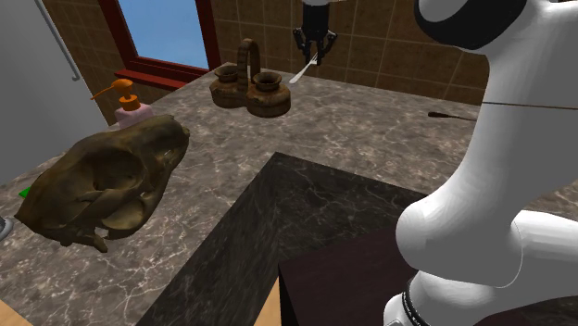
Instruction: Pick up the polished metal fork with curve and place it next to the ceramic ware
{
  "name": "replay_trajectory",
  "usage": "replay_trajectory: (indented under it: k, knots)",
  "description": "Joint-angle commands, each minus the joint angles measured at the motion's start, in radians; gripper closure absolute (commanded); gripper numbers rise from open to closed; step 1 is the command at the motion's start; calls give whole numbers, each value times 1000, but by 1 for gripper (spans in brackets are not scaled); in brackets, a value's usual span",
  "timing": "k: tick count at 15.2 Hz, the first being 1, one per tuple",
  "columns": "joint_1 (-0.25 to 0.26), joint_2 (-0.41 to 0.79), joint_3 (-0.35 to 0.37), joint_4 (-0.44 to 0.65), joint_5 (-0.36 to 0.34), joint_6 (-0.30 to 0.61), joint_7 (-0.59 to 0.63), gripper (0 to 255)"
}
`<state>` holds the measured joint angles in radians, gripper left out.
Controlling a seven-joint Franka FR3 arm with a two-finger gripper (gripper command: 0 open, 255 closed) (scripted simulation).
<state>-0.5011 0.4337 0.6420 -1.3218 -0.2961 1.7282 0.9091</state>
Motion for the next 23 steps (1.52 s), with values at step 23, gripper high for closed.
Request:
replay_trajectory:
  k: [23]
  knots:
    - [-26, 40, -24, -273, -42, 300, 47, 255]
